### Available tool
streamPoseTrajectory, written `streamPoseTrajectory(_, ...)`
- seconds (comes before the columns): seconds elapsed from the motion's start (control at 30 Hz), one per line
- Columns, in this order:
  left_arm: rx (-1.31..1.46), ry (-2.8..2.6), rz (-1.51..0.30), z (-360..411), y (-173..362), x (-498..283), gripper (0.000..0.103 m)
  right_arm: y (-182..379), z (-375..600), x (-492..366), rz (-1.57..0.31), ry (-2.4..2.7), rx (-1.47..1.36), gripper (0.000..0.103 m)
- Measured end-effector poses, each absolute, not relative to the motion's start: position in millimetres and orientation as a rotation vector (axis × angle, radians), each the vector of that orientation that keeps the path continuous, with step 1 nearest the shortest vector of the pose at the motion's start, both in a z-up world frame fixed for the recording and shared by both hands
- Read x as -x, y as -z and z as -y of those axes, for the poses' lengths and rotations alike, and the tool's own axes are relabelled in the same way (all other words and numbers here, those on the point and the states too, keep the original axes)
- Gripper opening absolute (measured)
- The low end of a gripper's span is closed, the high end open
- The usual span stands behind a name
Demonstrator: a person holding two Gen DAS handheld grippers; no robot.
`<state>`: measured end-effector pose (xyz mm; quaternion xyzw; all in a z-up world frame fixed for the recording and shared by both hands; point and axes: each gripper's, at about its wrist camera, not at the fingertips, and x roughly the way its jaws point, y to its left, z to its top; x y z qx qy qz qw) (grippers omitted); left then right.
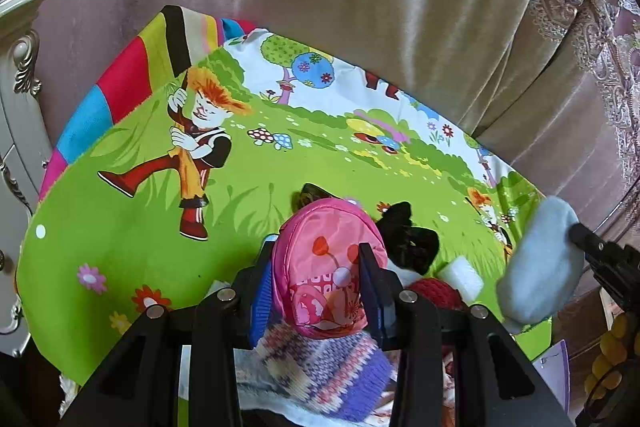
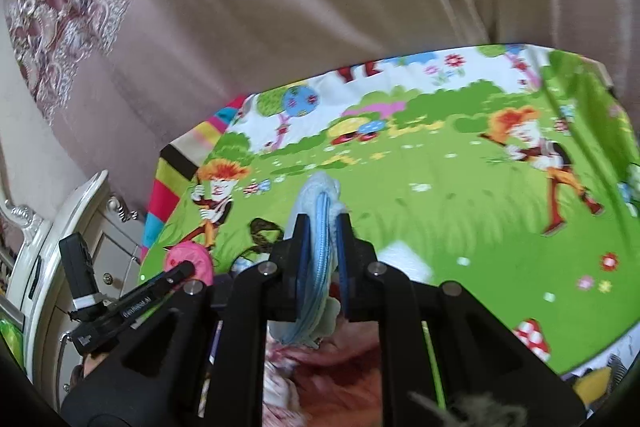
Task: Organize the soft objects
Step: 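Grasp and lift the light blue sock with the right gripper while the left holds the pouch, then carry the pouch and sock over the purple-rimmed box and open both grippers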
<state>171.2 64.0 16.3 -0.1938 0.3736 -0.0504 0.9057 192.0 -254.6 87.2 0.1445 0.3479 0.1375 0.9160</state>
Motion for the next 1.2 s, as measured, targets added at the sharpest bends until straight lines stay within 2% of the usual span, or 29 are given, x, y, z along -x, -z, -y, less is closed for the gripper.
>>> streamPoseTrajectory(0.63, 0.402, 0.238, -0.76, -6.5, -36.5, -132.2, 0.04, -70.2, 434.4, -63.0, -0.745, 0.038, -0.39, 0.016)
streamPoseTrajectory(0.97, 0.357, 0.317, -0.773, 36.9, -46.5, -113.9, 0.04, -48.6, 473.2, -33.7, -0.776, 0.09, -0.448, 0.016)
streamPoseTrajectory(1.2, 0.304, 0.384, -0.782, 76.4, -57.1, -97.2, 0.04, -25.1, 480.4, -31.9, -0.818, 0.069, -0.483, 0.025)
